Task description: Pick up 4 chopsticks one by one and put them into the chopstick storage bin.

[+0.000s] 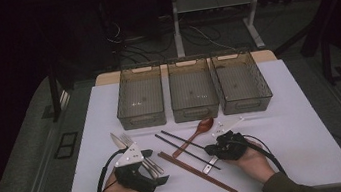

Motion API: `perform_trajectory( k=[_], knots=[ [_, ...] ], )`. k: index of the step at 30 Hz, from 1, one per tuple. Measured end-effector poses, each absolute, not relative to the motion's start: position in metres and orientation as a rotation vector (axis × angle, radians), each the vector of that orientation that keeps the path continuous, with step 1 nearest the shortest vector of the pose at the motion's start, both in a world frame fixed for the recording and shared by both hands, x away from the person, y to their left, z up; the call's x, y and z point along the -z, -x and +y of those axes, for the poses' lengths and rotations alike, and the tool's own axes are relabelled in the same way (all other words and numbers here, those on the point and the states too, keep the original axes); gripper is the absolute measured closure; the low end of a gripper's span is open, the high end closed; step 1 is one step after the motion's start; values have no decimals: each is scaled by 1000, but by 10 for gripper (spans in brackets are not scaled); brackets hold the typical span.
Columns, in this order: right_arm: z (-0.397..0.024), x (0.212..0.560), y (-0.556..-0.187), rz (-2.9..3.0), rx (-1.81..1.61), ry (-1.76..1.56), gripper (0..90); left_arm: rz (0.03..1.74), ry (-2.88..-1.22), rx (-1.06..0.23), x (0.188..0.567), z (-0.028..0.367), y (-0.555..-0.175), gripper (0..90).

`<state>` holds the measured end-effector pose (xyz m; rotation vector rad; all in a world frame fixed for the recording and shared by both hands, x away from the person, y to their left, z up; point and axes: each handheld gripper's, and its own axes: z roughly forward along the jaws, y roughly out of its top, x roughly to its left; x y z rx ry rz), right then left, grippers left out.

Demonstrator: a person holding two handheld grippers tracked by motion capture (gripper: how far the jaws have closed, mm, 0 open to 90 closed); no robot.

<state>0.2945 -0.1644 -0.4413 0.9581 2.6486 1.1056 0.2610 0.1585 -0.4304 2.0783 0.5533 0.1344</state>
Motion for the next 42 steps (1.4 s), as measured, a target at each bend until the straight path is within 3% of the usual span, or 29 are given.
perform_trajectory(
  k=[42],
  knots=[
    [-193, 416, -293, 2597, -1314, -927, 857, 567, -2070, -124, 431, 161, -261, 0]
  ],
)
